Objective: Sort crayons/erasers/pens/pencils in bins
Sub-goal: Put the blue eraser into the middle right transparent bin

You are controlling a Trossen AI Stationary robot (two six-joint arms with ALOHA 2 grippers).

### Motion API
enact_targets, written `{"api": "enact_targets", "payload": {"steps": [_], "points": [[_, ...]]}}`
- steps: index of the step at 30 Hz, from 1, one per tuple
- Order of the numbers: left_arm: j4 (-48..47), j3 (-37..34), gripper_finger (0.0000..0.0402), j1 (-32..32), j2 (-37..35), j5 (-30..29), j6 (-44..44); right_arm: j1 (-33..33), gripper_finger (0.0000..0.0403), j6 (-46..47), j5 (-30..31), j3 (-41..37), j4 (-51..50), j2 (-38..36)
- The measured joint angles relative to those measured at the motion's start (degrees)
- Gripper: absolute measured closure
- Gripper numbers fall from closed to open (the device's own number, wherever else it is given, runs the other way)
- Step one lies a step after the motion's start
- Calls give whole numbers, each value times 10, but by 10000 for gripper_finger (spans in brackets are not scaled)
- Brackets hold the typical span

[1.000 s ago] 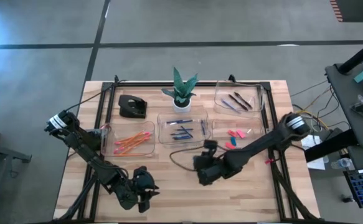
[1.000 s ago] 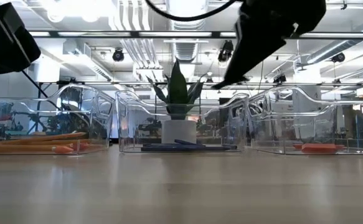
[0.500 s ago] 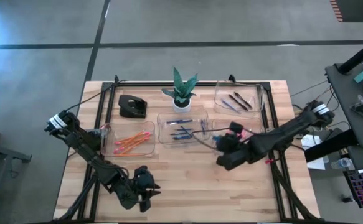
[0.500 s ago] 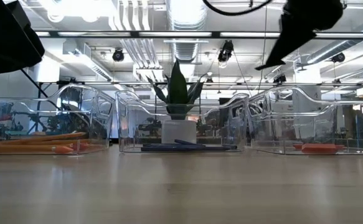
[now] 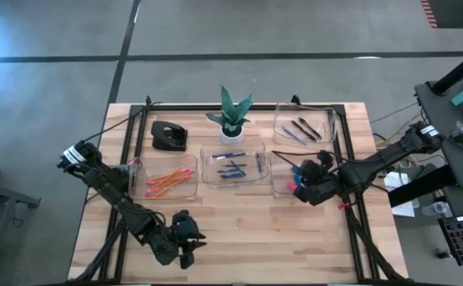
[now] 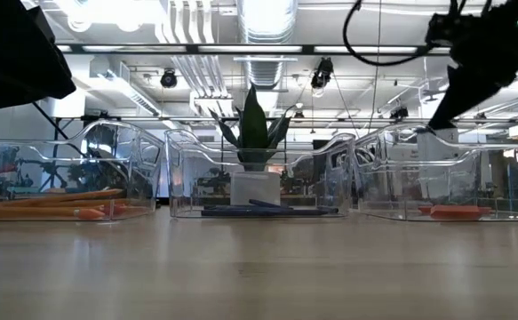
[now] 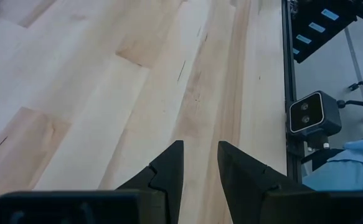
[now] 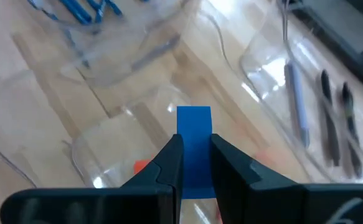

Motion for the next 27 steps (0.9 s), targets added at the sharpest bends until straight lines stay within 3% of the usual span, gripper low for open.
{"api": "enact_targets", "payload": {"steps": [9, 14, 21, 27], "points": [[0, 0, 317, 1, 0, -5, 0, 0, 346, 18, -15, -80, 71, -17], [1, 0, 317, 1, 0, -7, 0, -8, 346, 87, -16, -103, 75, -17], [2, 0, 317, 2, 0, -8, 0, -51, 346, 151, -100, -135, 80, -17], [2, 0, 317, 2, 0, -8, 0, -89, 346, 169, -116, -144, 83, -17]]}}
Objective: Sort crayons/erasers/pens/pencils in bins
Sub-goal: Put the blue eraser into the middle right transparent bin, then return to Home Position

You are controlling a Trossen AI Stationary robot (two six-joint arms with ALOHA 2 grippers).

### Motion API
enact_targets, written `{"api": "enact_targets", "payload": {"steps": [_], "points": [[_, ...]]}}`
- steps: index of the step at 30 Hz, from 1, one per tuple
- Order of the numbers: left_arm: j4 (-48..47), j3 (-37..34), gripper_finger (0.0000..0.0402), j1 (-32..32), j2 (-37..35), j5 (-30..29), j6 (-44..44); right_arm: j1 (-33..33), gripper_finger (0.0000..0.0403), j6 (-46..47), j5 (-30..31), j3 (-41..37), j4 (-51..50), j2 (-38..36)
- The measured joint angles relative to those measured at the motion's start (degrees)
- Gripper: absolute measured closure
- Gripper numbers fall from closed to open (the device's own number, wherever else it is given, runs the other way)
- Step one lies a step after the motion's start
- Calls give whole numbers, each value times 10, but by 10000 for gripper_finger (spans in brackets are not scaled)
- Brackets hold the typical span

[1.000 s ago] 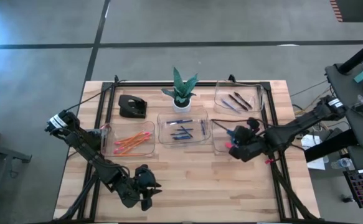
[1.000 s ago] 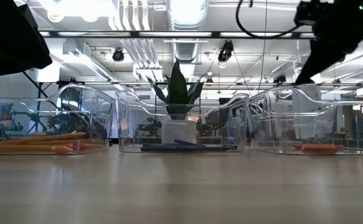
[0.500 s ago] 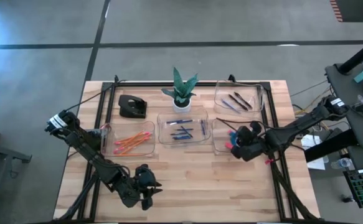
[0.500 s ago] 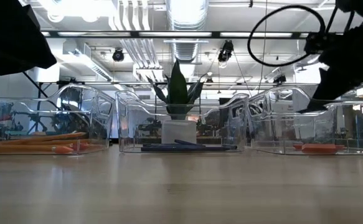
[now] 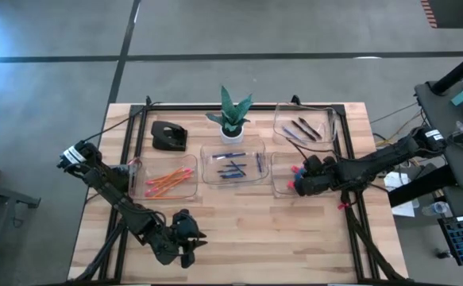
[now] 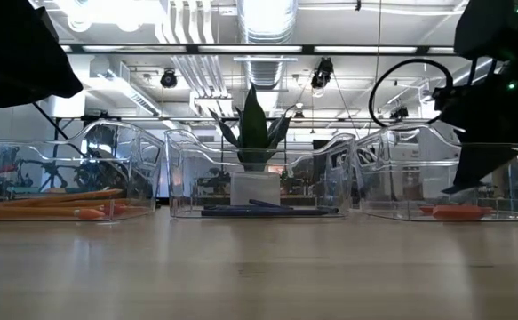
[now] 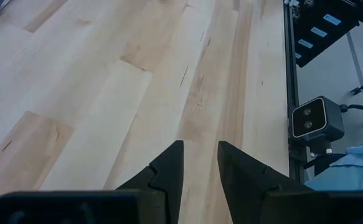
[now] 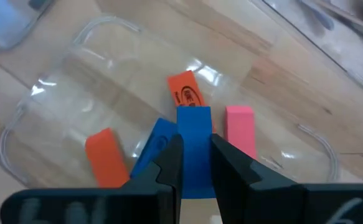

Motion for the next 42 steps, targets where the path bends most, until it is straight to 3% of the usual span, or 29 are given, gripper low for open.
{"api": "enact_targets", "payload": {"steps": [16, 32, 42], "points": [[0, 0, 317, 0, 0, 0, 0, -40, 342, -82, -15, 1, 74, 1], [-2, 0, 317, 1, 0, 0, 1, -40, 234, -122, -14, 17, 73, 1], [-2, 14, 317, 1, -88, -6, 148, -40, 236, -288, -15, 119, 65, 0]]}}
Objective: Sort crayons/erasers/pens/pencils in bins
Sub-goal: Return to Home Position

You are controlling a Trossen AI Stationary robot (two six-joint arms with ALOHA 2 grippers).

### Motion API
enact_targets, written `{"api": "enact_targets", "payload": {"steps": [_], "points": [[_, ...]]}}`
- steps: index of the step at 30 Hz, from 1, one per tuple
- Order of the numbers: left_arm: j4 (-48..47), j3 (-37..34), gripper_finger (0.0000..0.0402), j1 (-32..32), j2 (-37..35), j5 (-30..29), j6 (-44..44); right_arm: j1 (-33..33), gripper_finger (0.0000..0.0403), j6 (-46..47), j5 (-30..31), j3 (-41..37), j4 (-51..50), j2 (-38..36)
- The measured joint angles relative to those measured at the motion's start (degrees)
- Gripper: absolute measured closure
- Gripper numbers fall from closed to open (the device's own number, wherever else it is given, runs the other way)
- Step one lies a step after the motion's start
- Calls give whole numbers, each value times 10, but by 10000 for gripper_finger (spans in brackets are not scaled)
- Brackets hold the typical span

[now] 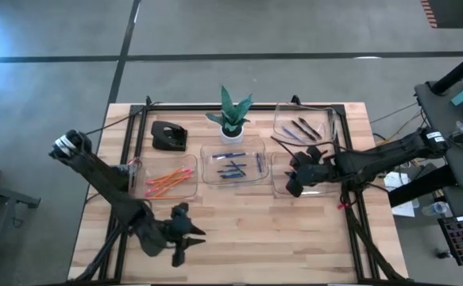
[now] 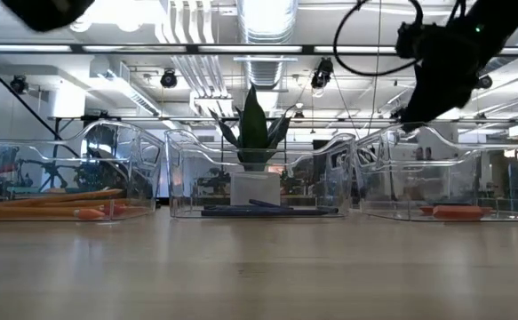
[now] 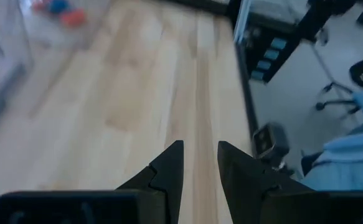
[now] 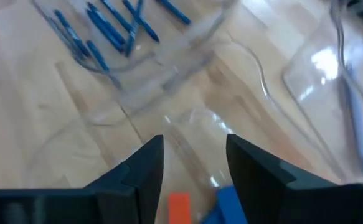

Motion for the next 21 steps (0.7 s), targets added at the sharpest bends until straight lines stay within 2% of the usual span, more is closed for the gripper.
{"api": "enact_targets", "payload": {"steps": [8, 15, 18, 21], "points": [[-36, -17, 317, 0, -138, -43, 107, -2, 261, -66, 0, 20, 0, 0], [-155, -26, 317, 0, -251, -131, 106, -4, 266, -68, 0, 2, -1, 0], [-182, -26, 317, 0, -278, -175, 107, -4, 266, -68, 0, -4, -1, 0], [-219, -28, 317, 0, -293, -196, 107, -4, 266, -68, 0, -11, 0, 0]]}}
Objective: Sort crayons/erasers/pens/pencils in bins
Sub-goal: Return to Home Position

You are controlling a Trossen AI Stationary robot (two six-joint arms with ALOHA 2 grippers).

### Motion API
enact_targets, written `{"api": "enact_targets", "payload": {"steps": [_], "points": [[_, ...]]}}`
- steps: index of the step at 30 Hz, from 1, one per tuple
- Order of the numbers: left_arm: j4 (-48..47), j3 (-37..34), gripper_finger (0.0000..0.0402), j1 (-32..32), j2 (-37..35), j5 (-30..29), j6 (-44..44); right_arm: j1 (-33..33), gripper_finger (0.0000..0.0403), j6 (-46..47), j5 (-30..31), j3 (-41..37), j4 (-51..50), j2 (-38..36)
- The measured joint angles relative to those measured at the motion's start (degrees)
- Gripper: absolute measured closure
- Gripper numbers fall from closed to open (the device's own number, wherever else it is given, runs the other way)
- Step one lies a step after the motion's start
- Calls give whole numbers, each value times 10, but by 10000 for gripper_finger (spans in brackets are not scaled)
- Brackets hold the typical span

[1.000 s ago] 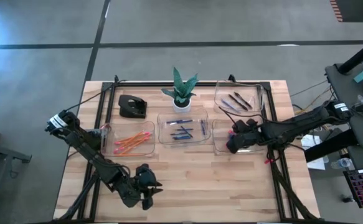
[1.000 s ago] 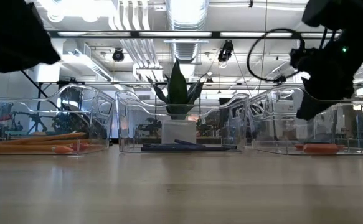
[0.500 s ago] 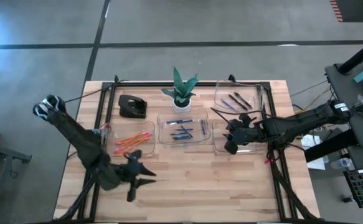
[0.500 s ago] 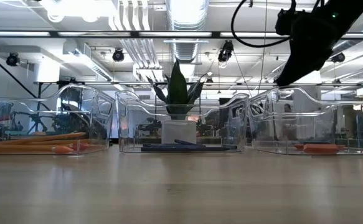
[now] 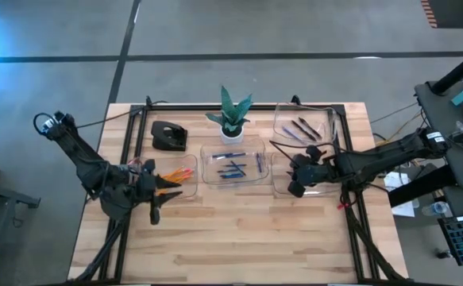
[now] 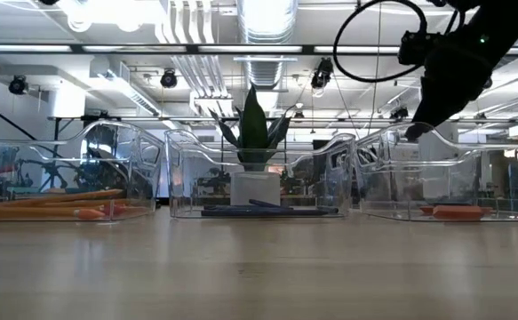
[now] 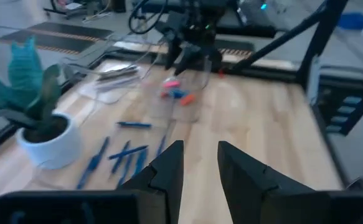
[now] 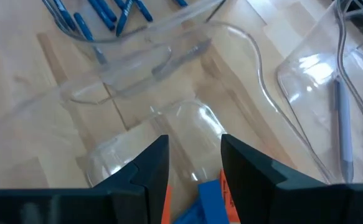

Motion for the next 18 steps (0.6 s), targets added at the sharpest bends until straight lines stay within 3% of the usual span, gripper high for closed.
{"api": "enact_targets", "payload": {"steps": [3, 6, 10, 13, 18], "points": [[-15, -19, 317, 0, -8, -2, -11, 0, 266, 0, 2, -12, 6, 0], [-5, -56, 317, 0, -13, -2, -75, 0, 266, 0, 6, -31, 25, 0], [65, -121, 317, 0, -11, 19, -144, 0, 266, -9, 6, -63, 77, 0], [181, -180, 317, 0, -10, 50, -129, 0, 266, -39, 6, -95, 147, 0], [352, -255, 318, 0, -15, 92, -30, 0, 266, -100, -4, -139, 259, 0]]}}
